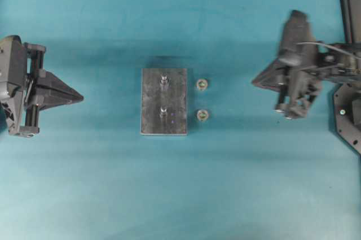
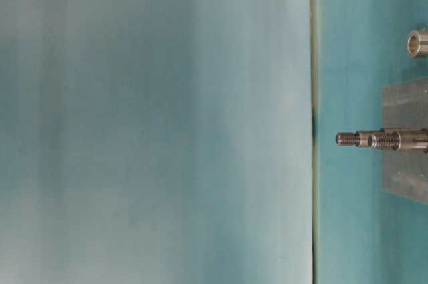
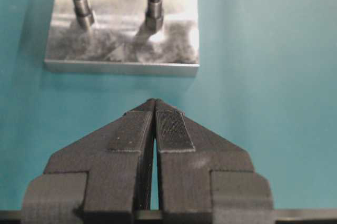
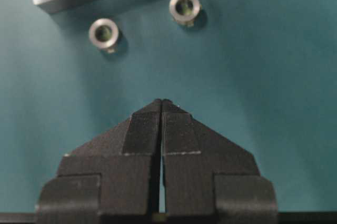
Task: Insert the washer onto the shaft.
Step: 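Move the open right gripper over the upper metal washer beside the plate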
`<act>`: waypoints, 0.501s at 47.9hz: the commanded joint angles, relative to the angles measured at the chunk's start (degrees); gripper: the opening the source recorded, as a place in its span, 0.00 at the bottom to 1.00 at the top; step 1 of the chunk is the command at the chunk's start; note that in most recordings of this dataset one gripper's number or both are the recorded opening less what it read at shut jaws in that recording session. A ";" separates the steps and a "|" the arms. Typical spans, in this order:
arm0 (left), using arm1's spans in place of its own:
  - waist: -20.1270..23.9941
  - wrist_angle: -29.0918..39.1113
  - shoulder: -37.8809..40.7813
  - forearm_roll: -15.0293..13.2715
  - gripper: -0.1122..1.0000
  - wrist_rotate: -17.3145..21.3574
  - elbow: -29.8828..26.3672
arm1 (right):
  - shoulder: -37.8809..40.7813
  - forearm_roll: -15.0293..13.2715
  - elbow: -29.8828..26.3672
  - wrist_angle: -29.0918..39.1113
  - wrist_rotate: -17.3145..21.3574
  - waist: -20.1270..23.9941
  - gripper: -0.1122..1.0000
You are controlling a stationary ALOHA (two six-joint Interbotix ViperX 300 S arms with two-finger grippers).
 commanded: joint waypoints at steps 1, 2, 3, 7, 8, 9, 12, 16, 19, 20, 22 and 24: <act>-0.09 -0.35 0.26 0.18 0.10 0.09 -1.49 | 3.43 -0.35 -3.34 0.18 -0.97 -0.09 0.10; -0.18 -0.26 0.35 0.18 0.10 0.09 -1.49 | 4.39 -0.35 -3.78 0.35 -1.32 -0.09 0.10; -0.18 -0.26 0.44 0.18 0.10 0.09 -1.58 | 5.36 -0.35 -4.39 0.35 -1.58 -0.09 0.10; -0.18 -0.26 0.62 0.18 0.10 0.09 -1.58 | 9.14 -0.35 -6.59 0.88 -2.81 -0.09 0.14; -0.18 -0.26 0.62 0.18 0.10 0.09 -1.58 | 10.11 -0.35 -7.21 1.05 -3.16 -0.09 0.16; -0.18 -0.26 0.62 0.18 0.10 0.09 -1.58 | 11.16 -0.44 -7.73 1.05 -3.43 -0.09 0.18; -0.18 -0.26 0.62 0.18 0.10 0.09 -1.58 | 13.97 -0.35 -9.32 1.49 -4.04 -0.26 0.29; -0.18 -0.26 0.62 0.18 0.10 0.00 -1.58 | 18.02 -0.35 -11.51 2.11 -4.22 -0.62 0.49; -0.18 -0.26 0.62 0.18 0.10 0.00 -1.67 | 20.57 -0.35 -12.92 2.81 -4.31 -0.97 0.66; -0.18 -0.26 0.62 0.18 0.10 0.00 -1.67 | 21.36 -0.35 -13.36 3.08 -4.39 -0.97 0.72; -0.18 -0.26 0.62 0.18 0.10 0.00 -1.67 | 22.76 -0.44 -14.33 3.43 -4.66 -1.14 0.82; -0.18 -0.26 0.62 0.18 0.10 0.00 -1.67 | 24.08 -0.62 -15.12 3.43 -4.75 -1.41 0.87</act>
